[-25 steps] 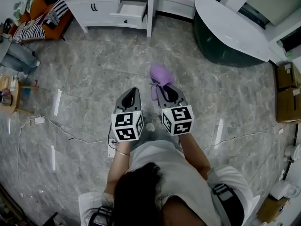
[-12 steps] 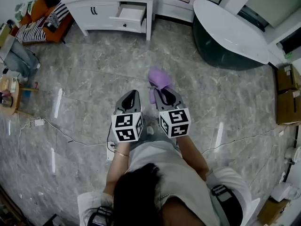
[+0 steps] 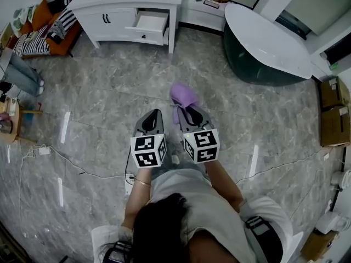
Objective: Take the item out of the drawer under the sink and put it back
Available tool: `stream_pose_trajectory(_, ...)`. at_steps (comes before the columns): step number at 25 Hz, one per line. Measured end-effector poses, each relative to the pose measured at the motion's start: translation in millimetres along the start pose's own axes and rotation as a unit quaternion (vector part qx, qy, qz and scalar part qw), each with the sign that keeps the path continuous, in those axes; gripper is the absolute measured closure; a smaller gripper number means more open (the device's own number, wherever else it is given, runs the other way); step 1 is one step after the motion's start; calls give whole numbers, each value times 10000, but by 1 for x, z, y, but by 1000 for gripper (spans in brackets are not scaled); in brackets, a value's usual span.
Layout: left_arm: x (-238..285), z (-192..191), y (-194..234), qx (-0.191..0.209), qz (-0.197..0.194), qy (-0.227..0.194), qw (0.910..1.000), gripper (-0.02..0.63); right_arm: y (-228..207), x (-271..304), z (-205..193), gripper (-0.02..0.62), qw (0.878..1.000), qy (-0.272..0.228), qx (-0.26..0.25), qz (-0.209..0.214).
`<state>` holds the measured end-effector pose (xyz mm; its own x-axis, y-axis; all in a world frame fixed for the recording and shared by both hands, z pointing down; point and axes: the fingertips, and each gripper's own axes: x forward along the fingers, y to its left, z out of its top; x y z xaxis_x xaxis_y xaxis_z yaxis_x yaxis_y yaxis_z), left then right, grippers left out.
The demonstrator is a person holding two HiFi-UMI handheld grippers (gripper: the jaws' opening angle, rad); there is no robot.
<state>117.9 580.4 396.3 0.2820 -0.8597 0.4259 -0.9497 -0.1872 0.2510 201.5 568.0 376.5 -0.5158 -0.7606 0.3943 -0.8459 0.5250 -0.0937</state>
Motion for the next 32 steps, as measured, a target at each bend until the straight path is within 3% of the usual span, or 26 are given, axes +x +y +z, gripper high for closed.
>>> stream_pose_trajectory(8, 49, 27, 45, -80, 5, 34, 10000, 600, -3, 66, 27, 523, 9999, 25, -118, -49)
stream_pose_trajectory(20, 117, 101, 115, 51, -267, -106, 9996, 601, -5, 169, 75, 523, 9997, 71, -105, -228)
stream_pose_trajectory(32, 142, 114, 136, 239, -506, 67, 9984, 601, 5, 204, 87, 523, 9995, 123, -26, -303)
